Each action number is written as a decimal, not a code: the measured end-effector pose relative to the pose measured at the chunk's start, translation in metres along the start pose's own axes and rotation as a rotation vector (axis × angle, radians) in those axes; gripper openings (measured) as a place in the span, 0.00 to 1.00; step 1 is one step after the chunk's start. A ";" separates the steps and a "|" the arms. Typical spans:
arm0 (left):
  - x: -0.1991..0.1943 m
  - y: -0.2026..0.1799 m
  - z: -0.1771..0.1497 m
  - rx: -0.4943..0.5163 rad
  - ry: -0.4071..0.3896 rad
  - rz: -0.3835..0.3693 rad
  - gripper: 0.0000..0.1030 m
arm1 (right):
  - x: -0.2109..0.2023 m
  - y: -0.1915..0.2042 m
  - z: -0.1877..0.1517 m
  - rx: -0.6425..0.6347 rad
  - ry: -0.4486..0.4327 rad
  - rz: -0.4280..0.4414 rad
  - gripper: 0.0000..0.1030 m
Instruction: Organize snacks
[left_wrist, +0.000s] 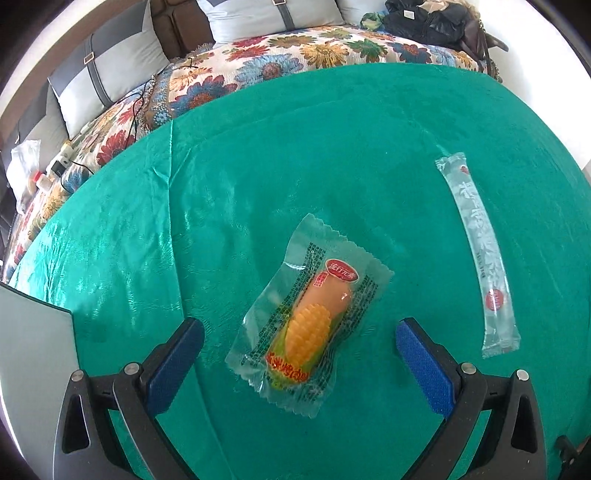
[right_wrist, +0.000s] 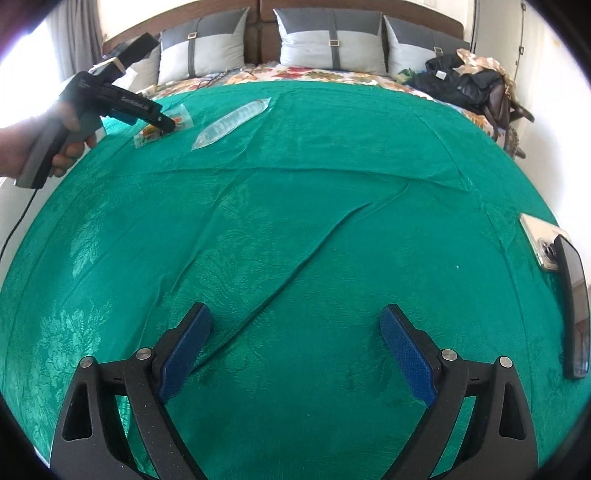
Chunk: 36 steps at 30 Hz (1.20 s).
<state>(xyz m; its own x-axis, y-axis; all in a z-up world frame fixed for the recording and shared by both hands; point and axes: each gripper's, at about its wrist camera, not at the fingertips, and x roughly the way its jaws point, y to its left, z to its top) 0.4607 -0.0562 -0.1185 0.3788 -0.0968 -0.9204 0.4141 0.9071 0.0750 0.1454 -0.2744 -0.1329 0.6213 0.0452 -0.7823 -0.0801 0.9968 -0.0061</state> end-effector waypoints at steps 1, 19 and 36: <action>-0.004 0.000 -0.003 -0.003 -0.038 -0.045 0.63 | 0.000 0.000 0.000 0.000 0.001 0.000 0.93; -0.114 -0.017 -0.207 -0.338 0.006 -0.121 0.33 | 0.002 0.000 0.001 0.000 0.005 0.002 0.95; -0.083 -0.011 -0.220 -0.362 -0.147 0.091 0.90 | 0.002 0.000 0.001 0.000 0.005 0.002 0.95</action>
<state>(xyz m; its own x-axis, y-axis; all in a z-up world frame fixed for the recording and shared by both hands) 0.2425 0.0318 -0.1271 0.5260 -0.0428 -0.8494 0.0646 0.9979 -0.0103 0.1476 -0.2741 -0.1333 0.6170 0.0471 -0.7856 -0.0818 0.9966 -0.0046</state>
